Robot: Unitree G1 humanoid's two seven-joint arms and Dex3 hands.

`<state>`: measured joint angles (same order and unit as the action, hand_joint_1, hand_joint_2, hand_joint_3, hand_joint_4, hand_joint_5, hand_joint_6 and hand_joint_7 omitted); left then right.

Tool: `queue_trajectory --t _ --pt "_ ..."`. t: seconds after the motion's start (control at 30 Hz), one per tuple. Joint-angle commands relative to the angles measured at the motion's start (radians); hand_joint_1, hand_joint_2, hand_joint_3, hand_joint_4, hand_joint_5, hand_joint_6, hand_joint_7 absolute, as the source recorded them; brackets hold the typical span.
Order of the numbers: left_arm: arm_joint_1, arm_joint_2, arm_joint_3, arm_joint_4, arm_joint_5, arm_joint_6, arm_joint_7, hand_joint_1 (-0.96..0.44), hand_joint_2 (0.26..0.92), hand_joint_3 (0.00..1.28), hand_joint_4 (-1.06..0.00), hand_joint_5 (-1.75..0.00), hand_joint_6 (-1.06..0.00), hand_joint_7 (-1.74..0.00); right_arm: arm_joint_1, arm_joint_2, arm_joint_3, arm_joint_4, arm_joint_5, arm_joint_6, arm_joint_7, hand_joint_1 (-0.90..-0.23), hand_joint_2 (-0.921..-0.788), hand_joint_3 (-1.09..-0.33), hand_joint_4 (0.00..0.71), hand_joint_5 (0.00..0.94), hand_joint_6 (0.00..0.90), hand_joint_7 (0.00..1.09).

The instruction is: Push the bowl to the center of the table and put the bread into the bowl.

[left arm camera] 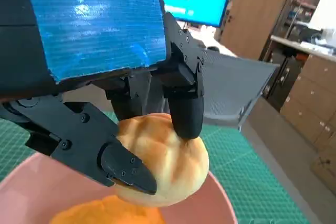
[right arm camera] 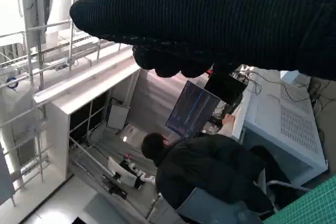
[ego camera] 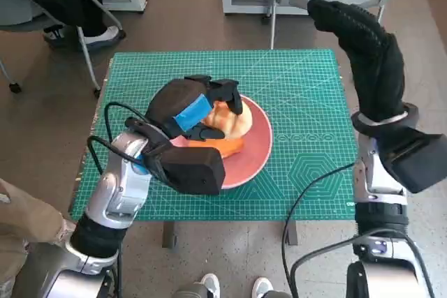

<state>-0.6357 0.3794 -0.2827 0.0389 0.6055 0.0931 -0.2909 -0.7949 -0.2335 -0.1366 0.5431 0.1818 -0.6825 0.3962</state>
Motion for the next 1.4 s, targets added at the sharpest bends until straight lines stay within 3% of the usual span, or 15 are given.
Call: queue_trajectory --t 0.03,0.07,0.1,0.17,0.27,0.33,0.47,0.73,1.4 --pt "-0.023 -0.008 -0.002 0.019 -0.020 -0.006 -0.015 0.00 0.921 0.14 -0.64 -1.19 -0.51 -1.32 0.027 -0.006 -0.001 0.000 -0.007 0.003 -0.007 -0.643 -0.921 -0.777 0.200 0.001 -0.001 0.46" --pt "-0.024 -0.011 -0.001 0.026 -0.031 0.006 -0.031 0.00 0.920 0.14 -0.63 -1.20 -0.51 -1.32 0.028 -0.006 -0.001 -0.002 -0.006 0.004 -0.006 -0.642 -0.921 -0.777 0.200 0.001 -0.001 0.46" --pt "-0.024 -0.013 0.000 0.031 -0.039 0.015 -0.043 -0.03 0.907 0.14 -0.53 -1.09 -0.43 -1.23 0.028 -0.006 -0.001 -0.004 -0.005 0.005 -0.005 -0.642 -0.921 -0.777 0.200 0.001 -0.001 0.46" --pt "-0.026 -0.014 0.001 0.036 -0.049 0.024 -0.055 -0.12 0.877 0.13 -0.34 -0.74 -0.26 -0.96 0.029 -0.006 0.000 -0.006 -0.004 0.006 -0.004 -0.642 -0.921 -0.777 0.199 0.001 -0.001 0.46" --pt "-0.024 -0.014 0.001 0.039 -0.048 0.036 -0.062 -0.18 0.868 0.12 -0.26 -0.55 -0.17 -0.83 0.028 -0.006 -0.001 -0.006 -0.003 0.006 -0.004 -0.642 -0.921 -0.776 0.199 0.001 -0.001 0.46" --pt "-0.023 -0.013 0.001 0.040 -0.045 0.041 -0.065 -0.30 0.887 0.08 -0.20 -0.30 -0.08 -0.71 0.028 -0.007 -0.001 -0.006 -0.003 0.006 -0.003 -0.642 -0.921 -0.775 0.200 0.001 -0.001 0.46" --pt "-0.016 0.000 -0.004 0.040 -0.027 0.018 -0.048 -0.46 0.911 0.06 -0.13 -0.11 -0.02 -0.60 0.025 -0.007 0.000 -0.008 -0.004 0.007 -0.003 -0.642 -0.921 -0.774 0.200 0.001 -0.001 0.46" --pt "-0.005 0.019 -0.004 0.033 -0.006 -0.003 -0.030 -0.60 0.921 0.10 -0.02 -0.01 0.00 -0.44 0.026 -0.007 0.001 -0.018 -0.003 0.012 -0.003 -0.642 -0.921 -0.774 0.200 0.001 -0.001 0.46" --pt "0.019 0.028 0.041 -0.006 -0.063 0.002 -0.043 -0.72 0.921 0.20 0.00 0.00 0.00 -0.37 0.023 -0.002 0.007 -0.022 -0.004 0.017 -0.003 -0.630 -0.921 -0.776 0.203 0.002 -0.001 0.46"
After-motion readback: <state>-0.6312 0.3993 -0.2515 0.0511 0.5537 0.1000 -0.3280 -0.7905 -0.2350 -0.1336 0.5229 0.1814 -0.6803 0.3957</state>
